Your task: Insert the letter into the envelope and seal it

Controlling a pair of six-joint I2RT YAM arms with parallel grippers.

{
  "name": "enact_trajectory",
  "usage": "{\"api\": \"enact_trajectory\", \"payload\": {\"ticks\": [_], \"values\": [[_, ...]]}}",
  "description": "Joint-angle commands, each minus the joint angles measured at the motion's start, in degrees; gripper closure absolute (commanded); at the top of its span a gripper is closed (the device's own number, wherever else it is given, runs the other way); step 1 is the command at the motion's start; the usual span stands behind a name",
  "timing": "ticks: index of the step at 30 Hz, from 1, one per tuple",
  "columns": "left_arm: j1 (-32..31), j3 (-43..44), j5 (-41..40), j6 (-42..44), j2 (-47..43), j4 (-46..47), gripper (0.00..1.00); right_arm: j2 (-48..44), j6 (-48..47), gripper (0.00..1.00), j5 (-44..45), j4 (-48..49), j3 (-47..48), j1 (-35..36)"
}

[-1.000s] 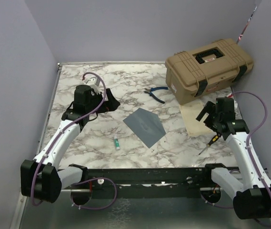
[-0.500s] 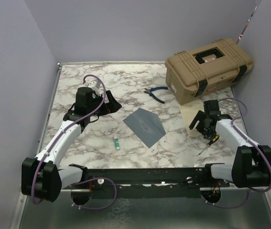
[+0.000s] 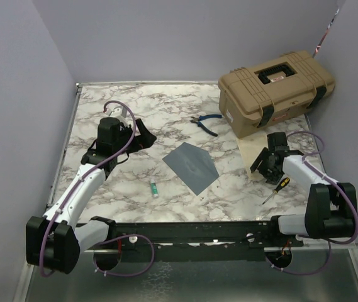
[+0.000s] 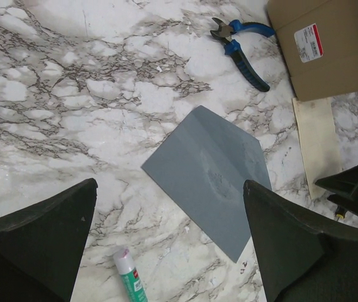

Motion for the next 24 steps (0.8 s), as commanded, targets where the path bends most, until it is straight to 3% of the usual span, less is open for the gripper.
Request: {"api": "enact_trajectory", "payload": {"ticks": [1, 5, 9, 17, 21, 24], "values": [[-0.2, -0.5, -2.8, -1.3, -1.6, 1.1, 0.01, -0.1, 6.3, 0.32, -2.2, 2.5, -1.9, -0.3], [-0.2, -1.1, -3.3, -2.0, -2.7, 1.1, 0.01, -1.5, 6.9, 0.38, -0.3, 0.1, 0.3, -0.3], [-0.2, -1.2, -0.8, -1.3, -2.6, 1.5, 0.01, -3.5, 1.8, 0.43, 0.5, 2.4, 3.0, -0.3], [-0.8, 0.4, 11.2, -1.5, 3.6, 2.6, 0.01, 9.0, -1.1, 0.50, -1.9, 6.3, 8.1, -0.3], [-2.0, 1.3, 9.6, -4.6, 6.5, 2.7, 0.01, 12.7, -0.6, 0.50, -2.7, 2.5, 8.9, -0.3], [-3.8, 1.7, 2.3, -7.1, 6.8, 2.6, 0.01, 12.8, -1.2, 0.52, -3.4, -0.8, 7.7, 0.8]]}}
